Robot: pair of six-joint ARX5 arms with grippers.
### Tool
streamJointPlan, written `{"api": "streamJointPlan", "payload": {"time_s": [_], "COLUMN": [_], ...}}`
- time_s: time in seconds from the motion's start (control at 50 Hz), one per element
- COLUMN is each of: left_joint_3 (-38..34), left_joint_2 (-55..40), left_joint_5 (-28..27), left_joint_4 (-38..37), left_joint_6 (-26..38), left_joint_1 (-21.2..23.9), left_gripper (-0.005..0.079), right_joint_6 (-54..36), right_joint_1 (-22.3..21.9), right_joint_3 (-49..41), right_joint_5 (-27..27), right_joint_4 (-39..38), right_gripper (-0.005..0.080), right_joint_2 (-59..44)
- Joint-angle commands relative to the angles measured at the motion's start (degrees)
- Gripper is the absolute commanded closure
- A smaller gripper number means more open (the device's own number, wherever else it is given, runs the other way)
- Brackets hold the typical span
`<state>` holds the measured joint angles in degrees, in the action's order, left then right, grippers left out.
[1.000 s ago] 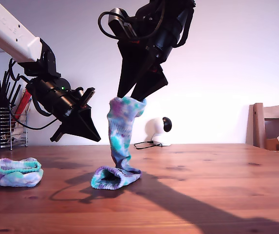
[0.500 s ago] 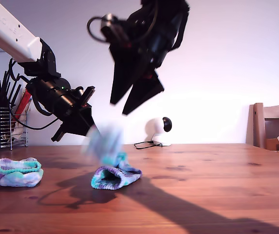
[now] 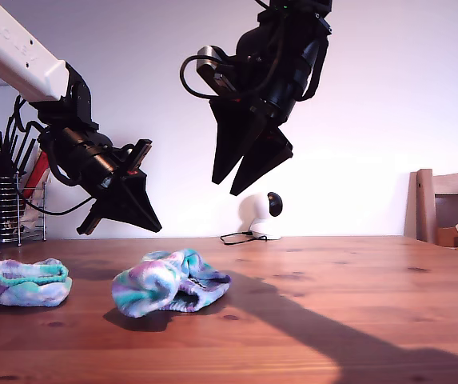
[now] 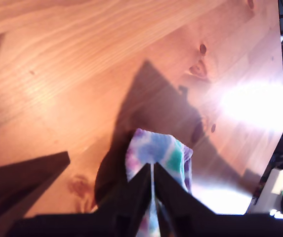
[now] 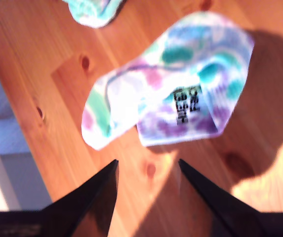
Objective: Fold the socks in front of you. After folding them, place them to the left side.
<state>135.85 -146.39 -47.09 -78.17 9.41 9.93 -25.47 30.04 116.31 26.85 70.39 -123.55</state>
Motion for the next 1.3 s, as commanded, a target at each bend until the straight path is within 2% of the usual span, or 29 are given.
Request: {"api": "streamJointPlan", "payload": {"time_s": [0.0, 0.16, 0.42, 0.48, 0.56, 0.8, 1.06, 1.18, 1.28], "left_joint_3": [0.3, 0.3, 0.3, 0.3, 0.3, -2.3, -11.2, -12.4, -13.0], "left_joint_2": [1.4, 1.4, 1.4, 1.4, 1.4, 1.4, 1.4, 1.4, 1.4], "left_joint_5": [1.1, 8.0, 9.2, 9.4, 9.5, 12.6, 14.5, 14.8, 15.2], "left_joint_4": [-0.1, -0.1, -0.1, -0.1, -0.1, -0.2, 0.2, 3.3, 8.6], "left_joint_6": [-0.2, -0.4, -0.4, -0.3, -0.2, -0.2, 2.6, 2.9, 2.8], "left_joint_1": [1.1, 3.0, 6.1, 6.9, 7.8, 9.6, 10.9, 11.8, 13.5], "left_gripper": [0.0766, 0.0766, 0.0757, 0.0763, 0.0763, 0.0762, 0.0762, 0.0762, 0.0762], "right_joint_6": [0.4, 1.3, 0.9, -0.1, -1.1, -1.6, -1.6, -1.6, -1.6], "right_joint_1": [-0.2, -1.1, -3.9, -4.6, -5.3, -7.0, -8.9, -9.1, -9.1], "right_joint_3": [-0.8, -0.8, -0.8, -0.8, -0.8, -0.8, -0.8, -0.8, -0.8], "right_joint_5": [1.1, 1.7, 1.7, 1.7, 1.7, 1.6, 1.7, 1.6, 1.6], "right_joint_4": [-0.6, -1.5, -2.0, -2.0, -2.7, -3.8, -4.4, -4.3, -4.0], "right_gripper": [0.0412, 0.0412, 0.0432, 0.0535, 0.0769, 0.0765, 0.0765, 0.0765, 0.0765], "right_joint_2": [-1.7, -2.3, -2.4, -2.4, -2.4, -2.4, -2.4, -2.4, -2.4]}}
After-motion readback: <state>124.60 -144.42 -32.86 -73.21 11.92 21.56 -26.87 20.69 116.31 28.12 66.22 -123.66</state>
